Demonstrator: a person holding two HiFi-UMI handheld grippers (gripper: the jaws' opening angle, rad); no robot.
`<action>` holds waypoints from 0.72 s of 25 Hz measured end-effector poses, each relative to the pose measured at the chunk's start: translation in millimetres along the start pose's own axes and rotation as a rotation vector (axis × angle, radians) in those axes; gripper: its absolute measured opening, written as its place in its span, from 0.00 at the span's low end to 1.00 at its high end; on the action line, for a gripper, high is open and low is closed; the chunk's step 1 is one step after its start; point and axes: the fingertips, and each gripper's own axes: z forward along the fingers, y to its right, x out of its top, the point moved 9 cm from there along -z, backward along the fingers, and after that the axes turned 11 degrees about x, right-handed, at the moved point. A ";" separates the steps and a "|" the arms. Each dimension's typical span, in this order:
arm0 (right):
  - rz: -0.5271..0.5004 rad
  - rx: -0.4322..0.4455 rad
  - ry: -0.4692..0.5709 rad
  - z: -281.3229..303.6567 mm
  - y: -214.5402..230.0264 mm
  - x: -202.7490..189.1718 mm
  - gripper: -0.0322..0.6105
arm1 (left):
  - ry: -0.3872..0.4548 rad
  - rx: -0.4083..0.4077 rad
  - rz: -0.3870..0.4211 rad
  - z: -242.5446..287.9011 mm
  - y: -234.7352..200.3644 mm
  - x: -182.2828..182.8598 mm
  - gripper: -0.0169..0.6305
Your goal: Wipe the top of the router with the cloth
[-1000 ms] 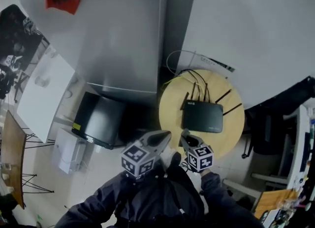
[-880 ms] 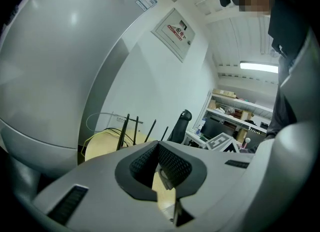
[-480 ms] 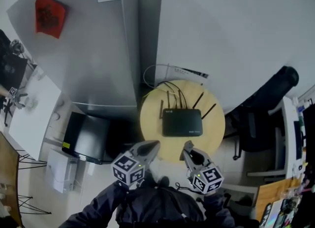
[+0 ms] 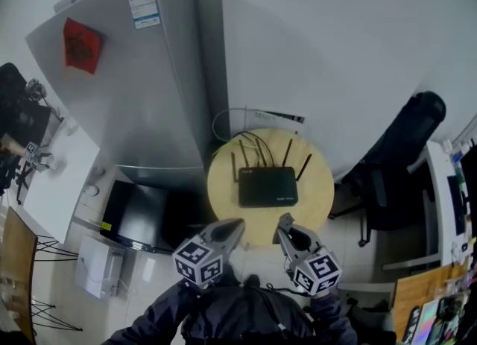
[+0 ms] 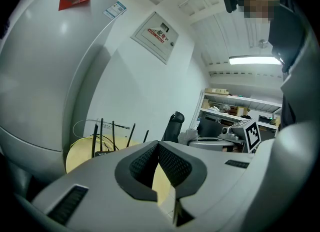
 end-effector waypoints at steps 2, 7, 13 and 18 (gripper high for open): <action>-0.014 0.004 0.005 -8.5 -0.1 1.5 0.16 | 0.010 -0.003 0.006 0.3 11.0 0.3 0.03; -0.052 0.011 0.006 -21.9 -2.0 3.5 0.16 | 0.011 -0.014 0.021 1.4 31.1 -4.8 0.03; -0.049 0.012 0.015 -33.0 -0.4 4.2 0.16 | 0.007 -0.023 0.031 5.9 45.6 -6.7 0.03; -0.047 0.020 0.019 -35.4 0.3 3.9 0.16 | 0.007 -0.022 0.037 7.9 49.9 -5.3 0.03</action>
